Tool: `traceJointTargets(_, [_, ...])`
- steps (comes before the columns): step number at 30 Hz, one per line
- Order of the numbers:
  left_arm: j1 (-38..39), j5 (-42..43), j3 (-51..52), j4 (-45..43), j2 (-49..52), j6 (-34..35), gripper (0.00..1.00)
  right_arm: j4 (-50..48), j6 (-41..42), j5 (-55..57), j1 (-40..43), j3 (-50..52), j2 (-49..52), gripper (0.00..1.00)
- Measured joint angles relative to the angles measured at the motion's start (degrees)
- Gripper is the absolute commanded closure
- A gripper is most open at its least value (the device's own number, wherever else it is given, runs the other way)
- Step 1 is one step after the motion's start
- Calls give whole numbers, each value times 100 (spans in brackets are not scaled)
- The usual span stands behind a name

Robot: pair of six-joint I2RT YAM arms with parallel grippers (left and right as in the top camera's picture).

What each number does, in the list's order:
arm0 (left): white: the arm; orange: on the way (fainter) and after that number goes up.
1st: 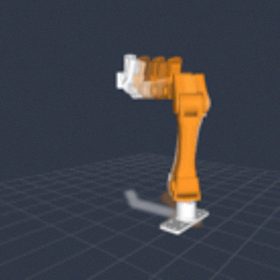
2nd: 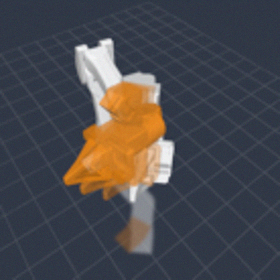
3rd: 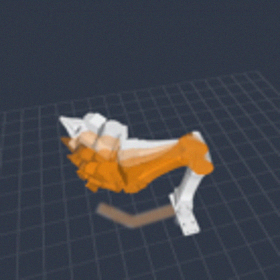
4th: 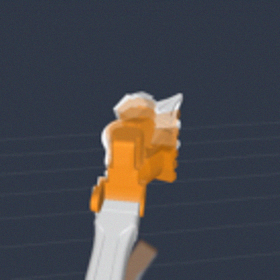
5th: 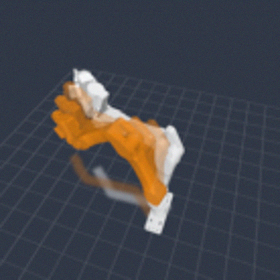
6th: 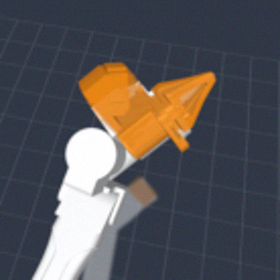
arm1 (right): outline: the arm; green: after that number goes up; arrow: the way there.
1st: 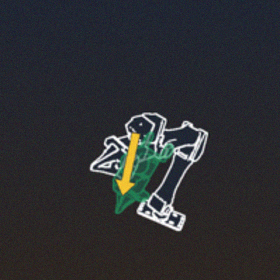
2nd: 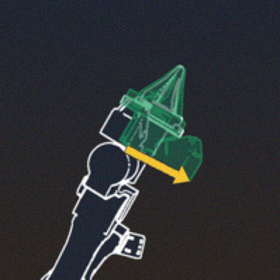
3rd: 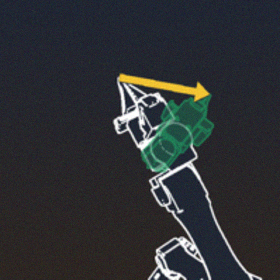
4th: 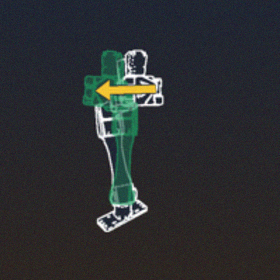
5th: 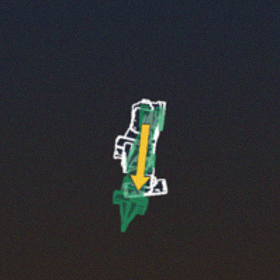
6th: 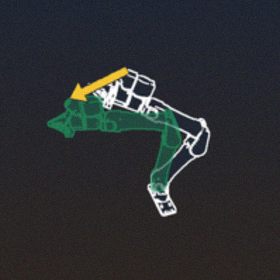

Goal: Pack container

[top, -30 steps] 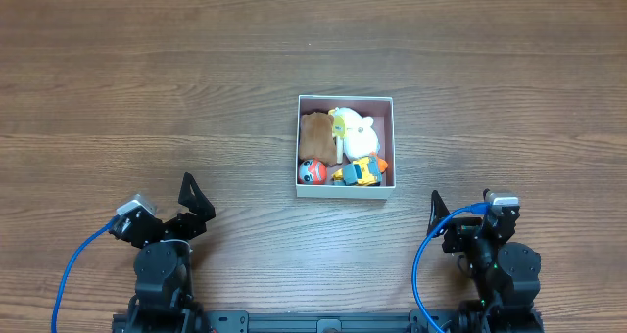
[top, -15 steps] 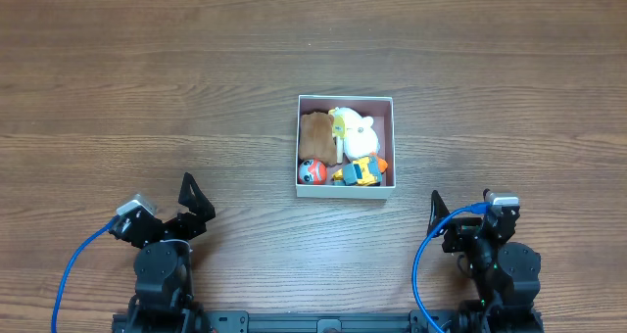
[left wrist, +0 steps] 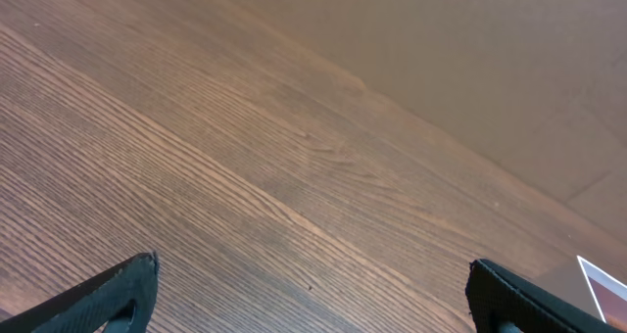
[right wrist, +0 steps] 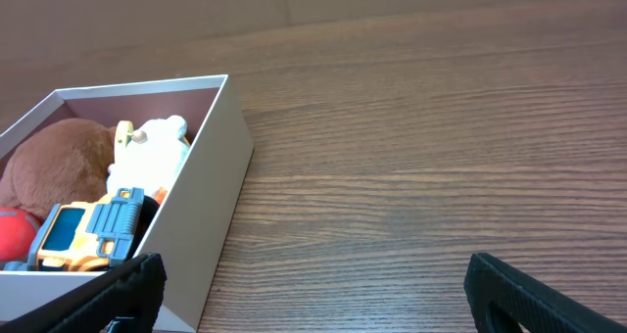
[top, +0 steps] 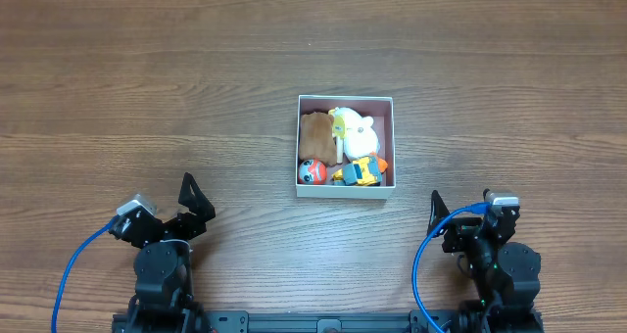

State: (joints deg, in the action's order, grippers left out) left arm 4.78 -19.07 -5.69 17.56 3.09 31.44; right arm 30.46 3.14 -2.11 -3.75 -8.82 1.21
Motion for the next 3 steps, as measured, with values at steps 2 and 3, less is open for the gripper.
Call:
traceJointTargets(2, [0,0,0,-2,0,0,0,0,0,-2,0,0,0,0])
traceJointTargets(3, [0,0,0,0,0,0,0,2,2,-2,0,0,0,0])
